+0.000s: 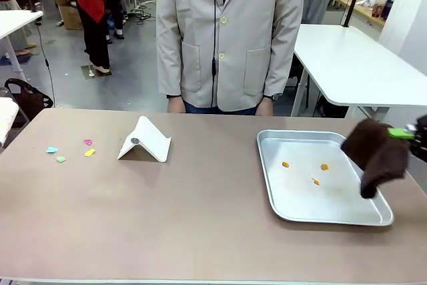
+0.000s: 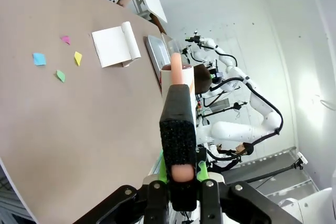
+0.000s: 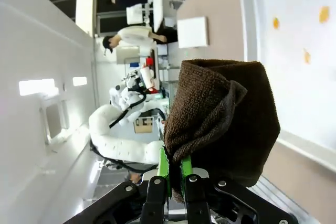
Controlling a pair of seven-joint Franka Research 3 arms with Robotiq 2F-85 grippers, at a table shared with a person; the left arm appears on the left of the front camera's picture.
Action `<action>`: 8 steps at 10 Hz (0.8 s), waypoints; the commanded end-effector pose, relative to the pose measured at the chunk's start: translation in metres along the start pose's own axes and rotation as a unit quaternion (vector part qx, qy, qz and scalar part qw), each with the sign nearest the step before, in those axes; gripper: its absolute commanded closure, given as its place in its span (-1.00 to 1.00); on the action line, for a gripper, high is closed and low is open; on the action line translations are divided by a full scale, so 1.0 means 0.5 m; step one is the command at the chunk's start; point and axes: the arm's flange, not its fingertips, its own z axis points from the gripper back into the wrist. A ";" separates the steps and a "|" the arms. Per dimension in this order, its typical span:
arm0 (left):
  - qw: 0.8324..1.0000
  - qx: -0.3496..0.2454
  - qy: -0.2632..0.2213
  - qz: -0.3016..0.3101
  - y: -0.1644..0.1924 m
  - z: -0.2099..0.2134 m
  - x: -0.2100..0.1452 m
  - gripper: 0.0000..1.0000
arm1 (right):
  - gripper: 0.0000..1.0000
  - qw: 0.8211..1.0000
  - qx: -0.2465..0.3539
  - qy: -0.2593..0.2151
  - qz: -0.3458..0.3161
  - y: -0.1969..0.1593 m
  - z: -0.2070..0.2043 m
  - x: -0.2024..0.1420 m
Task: Clean the surface of the table.
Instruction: Hold the Lint Roller with your left hand and the towel with your right hand.
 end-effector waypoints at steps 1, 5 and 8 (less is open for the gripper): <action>0.999 -0.008 0.030 0.010 0.019 0.018 0.000 1.00 | 1.00 0.999 0.031 -0.014 -0.020 -0.012 0.072 0.010; 1.000 -0.005 0.015 0.017 0.034 0.006 -0.001 1.00 | 1.00 0.998 0.046 -0.044 -0.024 -0.048 0.098 -0.009; 1.000 -0.005 0.015 0.017 0.034 0.006 -0.001 1.00 | 1.00 0.998 0.046 -0.044 -0.024 -0.048 0.098 -0.009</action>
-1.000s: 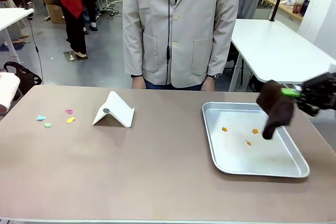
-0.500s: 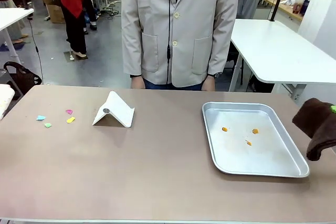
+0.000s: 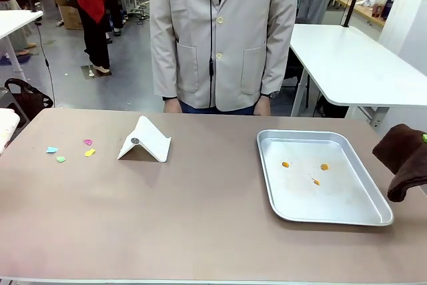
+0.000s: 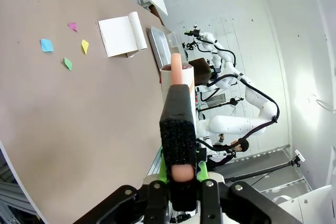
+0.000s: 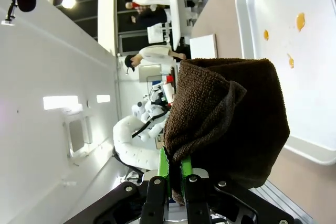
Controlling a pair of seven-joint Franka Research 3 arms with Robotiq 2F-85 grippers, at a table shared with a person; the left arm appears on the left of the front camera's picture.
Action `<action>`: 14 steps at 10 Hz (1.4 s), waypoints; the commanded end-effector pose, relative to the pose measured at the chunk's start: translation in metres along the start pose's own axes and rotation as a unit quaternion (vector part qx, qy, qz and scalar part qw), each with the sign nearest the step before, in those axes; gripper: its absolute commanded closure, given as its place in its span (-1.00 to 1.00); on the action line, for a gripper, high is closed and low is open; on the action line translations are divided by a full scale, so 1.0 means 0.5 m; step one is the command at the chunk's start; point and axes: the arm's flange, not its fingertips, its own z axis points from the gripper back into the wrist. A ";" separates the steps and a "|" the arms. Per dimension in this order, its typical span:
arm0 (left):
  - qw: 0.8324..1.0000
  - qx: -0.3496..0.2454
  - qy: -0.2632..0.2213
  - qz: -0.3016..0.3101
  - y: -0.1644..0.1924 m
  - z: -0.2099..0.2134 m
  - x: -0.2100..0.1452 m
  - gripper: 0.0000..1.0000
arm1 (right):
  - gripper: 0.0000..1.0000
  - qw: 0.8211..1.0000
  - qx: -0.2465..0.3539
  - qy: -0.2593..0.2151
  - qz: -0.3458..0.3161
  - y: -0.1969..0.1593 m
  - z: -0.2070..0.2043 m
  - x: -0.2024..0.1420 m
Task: Clean the surface of the table.
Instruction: Hold the Lint Roller with your left hand and the towel with your right hand, then if a person points to the right, clean the right side of the table with your right hand, and if they point to the left, clean the left side with your left hand.
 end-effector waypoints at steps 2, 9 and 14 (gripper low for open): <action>1.000 -0.001 -0.002 -0.006 -0.008 0.002 -0.001 1.00 | 1.00 1.000 -0.009 0.001 -0.004 0.015 0.001 -0.004; 1.000 -0.001 -0.002 -0.006 -0.008 0.002 -0.001 1.00 | 1.00 1.000 -0.009 0.001 -0.004 0.015 0.001 -0.004; 1.000 -0.001 -0.002 -0.006 -0.008 0.002 -0.001 1.00 | 1.00 1.000 -0.009 0.001 -0.004 0.015 0.001 -0.004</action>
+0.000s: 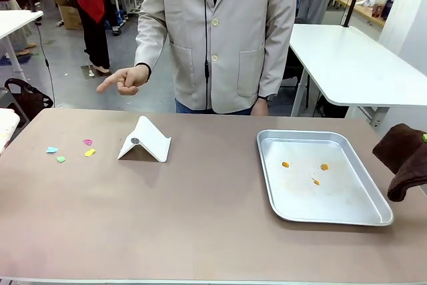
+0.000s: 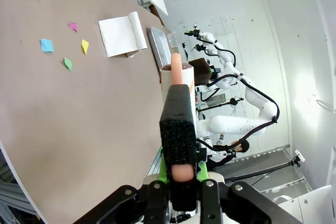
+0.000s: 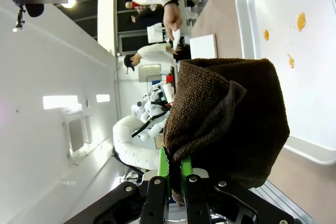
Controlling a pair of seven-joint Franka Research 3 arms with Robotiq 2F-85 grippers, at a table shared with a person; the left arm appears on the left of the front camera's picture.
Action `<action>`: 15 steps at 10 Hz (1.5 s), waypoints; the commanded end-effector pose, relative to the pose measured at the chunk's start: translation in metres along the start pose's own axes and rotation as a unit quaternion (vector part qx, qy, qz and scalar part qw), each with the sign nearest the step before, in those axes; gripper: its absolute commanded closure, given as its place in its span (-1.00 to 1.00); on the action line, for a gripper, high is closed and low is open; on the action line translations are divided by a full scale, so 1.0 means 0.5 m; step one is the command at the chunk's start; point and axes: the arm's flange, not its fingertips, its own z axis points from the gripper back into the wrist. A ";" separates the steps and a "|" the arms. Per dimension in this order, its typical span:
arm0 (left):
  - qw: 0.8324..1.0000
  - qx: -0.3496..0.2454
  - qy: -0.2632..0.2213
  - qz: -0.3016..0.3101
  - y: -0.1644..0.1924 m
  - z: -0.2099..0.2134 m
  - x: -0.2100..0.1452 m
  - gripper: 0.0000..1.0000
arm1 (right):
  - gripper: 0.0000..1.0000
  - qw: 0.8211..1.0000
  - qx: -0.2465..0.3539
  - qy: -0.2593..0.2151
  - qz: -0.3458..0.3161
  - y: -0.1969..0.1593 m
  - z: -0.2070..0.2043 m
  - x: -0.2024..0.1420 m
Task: Clean the surface of the table.
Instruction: If a person points to the right, clean the right side of the table with your right hand, and if they point to the left, clean the left side with your left hand.
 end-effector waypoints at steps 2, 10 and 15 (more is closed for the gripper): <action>1.000 -0.001 -0.002 -0.006 -0.008 0.002 -0.001 1.00 | 1.00 1.000 -0.009 0.001 -0.005 0.013 0.001 -0.004; 0.995 -0.003 -0.063 0.076 -0.002 -0.043 0.026 0.57 | 1.00 1.000 -0.009 0.001 -0.005 0.013 0.001 -0.004; 0.973 0.134 -0.138 0.126 0.019 -0.075 0.031 0.57 | 1.00 1.000 -0.009 0.001 -0.005 0.013 0.001 -0.004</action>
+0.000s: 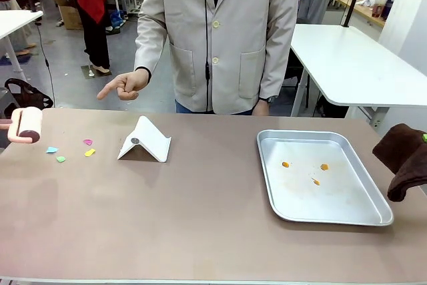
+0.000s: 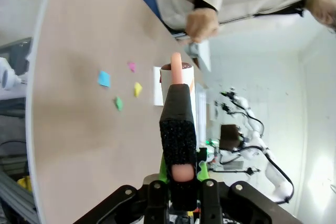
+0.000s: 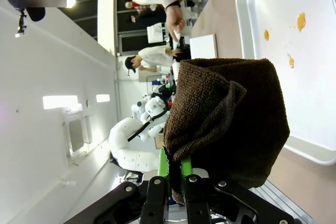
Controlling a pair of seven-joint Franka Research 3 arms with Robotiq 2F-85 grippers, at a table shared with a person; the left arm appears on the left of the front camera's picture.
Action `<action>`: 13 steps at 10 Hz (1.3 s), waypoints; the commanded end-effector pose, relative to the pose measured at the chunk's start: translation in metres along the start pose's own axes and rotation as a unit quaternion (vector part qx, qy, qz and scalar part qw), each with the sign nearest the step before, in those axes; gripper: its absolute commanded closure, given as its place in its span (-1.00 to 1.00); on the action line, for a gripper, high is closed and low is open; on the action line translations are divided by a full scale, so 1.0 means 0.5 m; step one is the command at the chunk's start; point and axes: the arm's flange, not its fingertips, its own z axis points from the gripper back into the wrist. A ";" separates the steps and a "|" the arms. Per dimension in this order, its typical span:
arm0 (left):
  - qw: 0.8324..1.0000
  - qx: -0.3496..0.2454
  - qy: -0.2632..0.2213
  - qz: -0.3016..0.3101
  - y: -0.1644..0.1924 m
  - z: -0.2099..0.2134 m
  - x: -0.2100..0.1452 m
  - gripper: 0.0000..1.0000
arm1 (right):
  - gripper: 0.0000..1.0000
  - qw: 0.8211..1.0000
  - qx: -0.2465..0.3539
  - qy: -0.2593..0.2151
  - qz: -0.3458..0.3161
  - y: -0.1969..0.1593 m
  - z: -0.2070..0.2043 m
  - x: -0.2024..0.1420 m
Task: Clean the surface of the table.
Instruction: If a person points to the right, clean the right side of the table with your right hand, and if they point to the left, clean the left side with your left hand.
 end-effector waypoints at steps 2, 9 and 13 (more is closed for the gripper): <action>0.996 0.087 0.002 0.015 -0.014 -0.016 -0.041 0.57 | 1.00 1.000 -0.009 0.001 -0.005 0.013 0.001 -0.004; 0.986 0.148 -0.017 0.073 0.015 -0.059 -0.020 0.57 | 1.00 1.000 -0.009 0.001 -0.005 0.013 0.001 -0.004; 0.981 0.182 0.005 0.069 0.040 -0.113 -0.036 0.57 | 1.00 1.000 -0.009 0.001 -0.005 0.013 0.001 -0.004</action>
